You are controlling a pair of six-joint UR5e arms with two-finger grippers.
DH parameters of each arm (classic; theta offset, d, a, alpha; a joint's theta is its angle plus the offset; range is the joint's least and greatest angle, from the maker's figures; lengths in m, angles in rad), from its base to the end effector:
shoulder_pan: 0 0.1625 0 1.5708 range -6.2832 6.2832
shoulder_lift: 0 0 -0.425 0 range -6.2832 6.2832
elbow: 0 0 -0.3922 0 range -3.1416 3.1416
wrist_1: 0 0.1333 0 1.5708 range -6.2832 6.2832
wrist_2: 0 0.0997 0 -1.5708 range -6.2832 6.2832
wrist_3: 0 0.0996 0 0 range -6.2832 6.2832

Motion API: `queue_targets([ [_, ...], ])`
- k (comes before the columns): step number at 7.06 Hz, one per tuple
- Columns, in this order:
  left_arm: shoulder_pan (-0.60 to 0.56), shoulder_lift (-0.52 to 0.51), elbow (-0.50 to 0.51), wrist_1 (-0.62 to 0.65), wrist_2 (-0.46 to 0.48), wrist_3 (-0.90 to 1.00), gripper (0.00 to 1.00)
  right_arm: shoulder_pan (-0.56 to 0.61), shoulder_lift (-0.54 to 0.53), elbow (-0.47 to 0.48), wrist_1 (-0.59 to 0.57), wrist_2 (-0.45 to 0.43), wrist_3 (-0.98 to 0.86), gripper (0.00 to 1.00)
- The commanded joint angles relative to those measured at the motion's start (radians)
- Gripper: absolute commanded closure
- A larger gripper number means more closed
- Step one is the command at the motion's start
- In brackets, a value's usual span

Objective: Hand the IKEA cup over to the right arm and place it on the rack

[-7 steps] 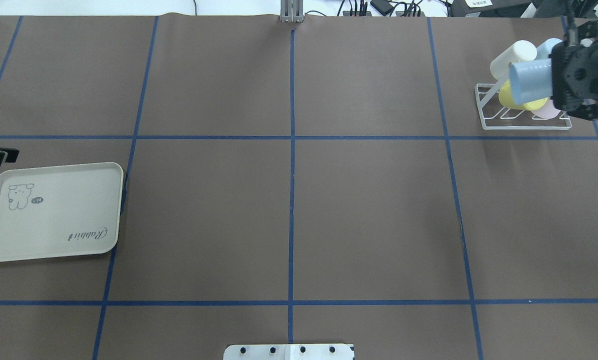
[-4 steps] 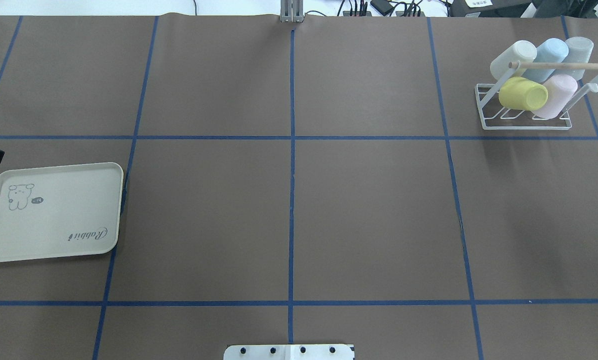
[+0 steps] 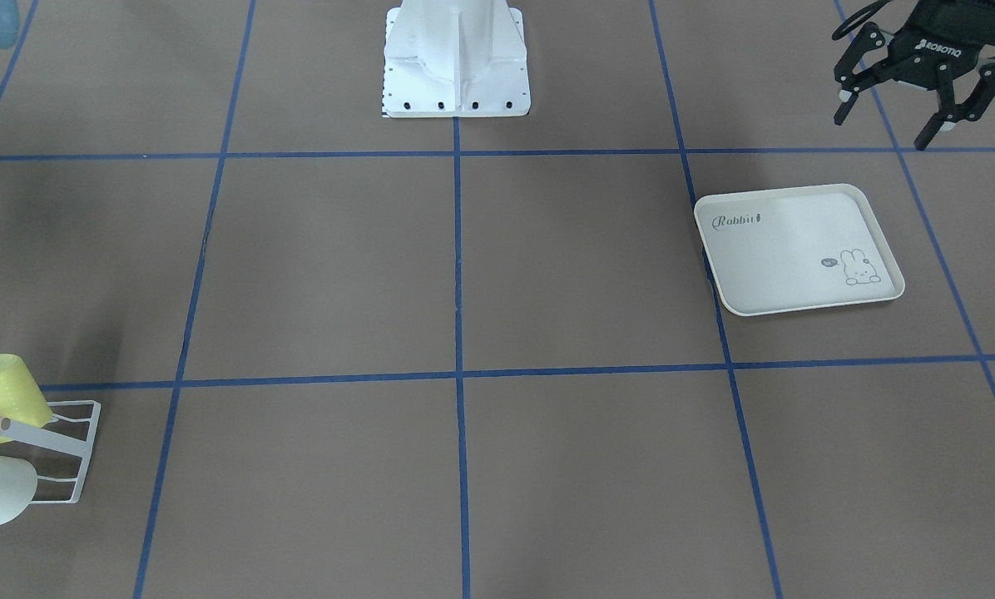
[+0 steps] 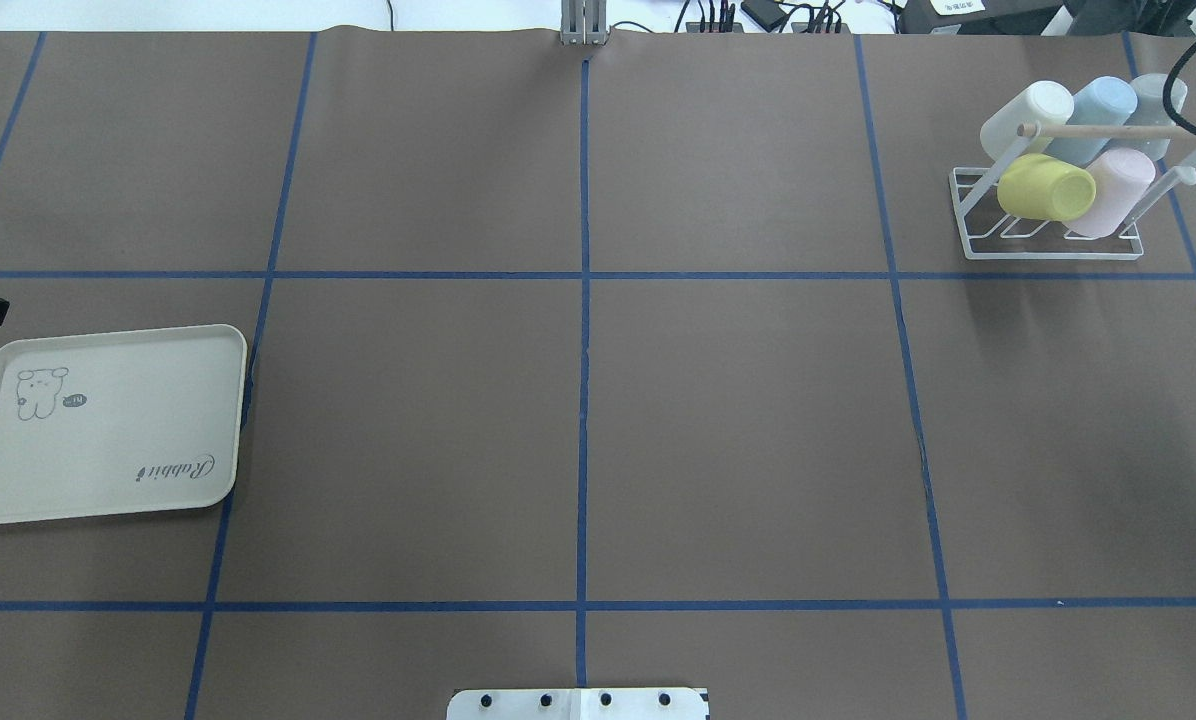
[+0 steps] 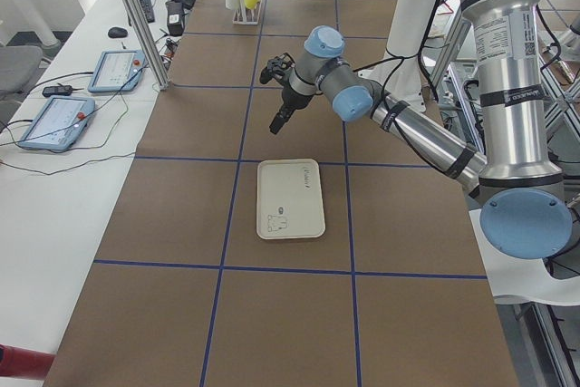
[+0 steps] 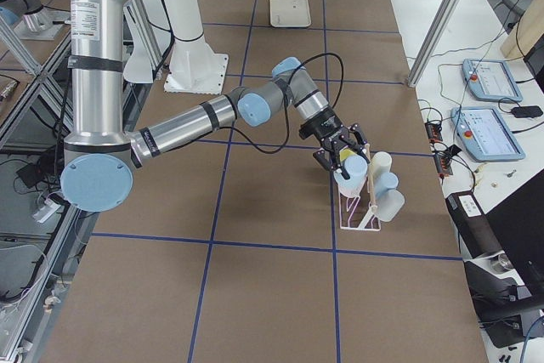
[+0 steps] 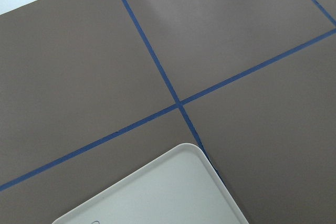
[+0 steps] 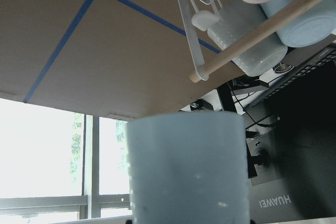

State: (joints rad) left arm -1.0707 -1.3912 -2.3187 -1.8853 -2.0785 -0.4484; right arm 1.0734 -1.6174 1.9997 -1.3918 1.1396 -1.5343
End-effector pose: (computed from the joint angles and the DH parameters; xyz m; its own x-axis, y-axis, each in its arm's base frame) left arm 0.1102 -0.3787 0.3478 0.6608 0.4330 -0.6131 -0.0200 0.8267 0.5623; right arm -0.0737 -0.5024 0.4643 -0.3707 -0.7522 -0.5448 0.9187 -0.2106 -0.3342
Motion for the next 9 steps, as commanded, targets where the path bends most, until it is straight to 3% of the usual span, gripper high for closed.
queue_targets([
  [1,0.0,0.0,-0.002,0.0,0.0,-0.001,0.0,-0.068,-0.004,-0.056,0.048,-0.069,0.07,1.0],
  [4,0.0,0.0,-0.001,0.0,0.0,-0.001,0.0,-0.133,-0.001,-0.122,0.048,-0.152,0.117,1.0],
  [9,0.0,0.0,-0.002,-0.002,0.0,-0.003,0.0,-0.138,0.071,-0.206,0.074,-0.167,0.114,1.0],
])
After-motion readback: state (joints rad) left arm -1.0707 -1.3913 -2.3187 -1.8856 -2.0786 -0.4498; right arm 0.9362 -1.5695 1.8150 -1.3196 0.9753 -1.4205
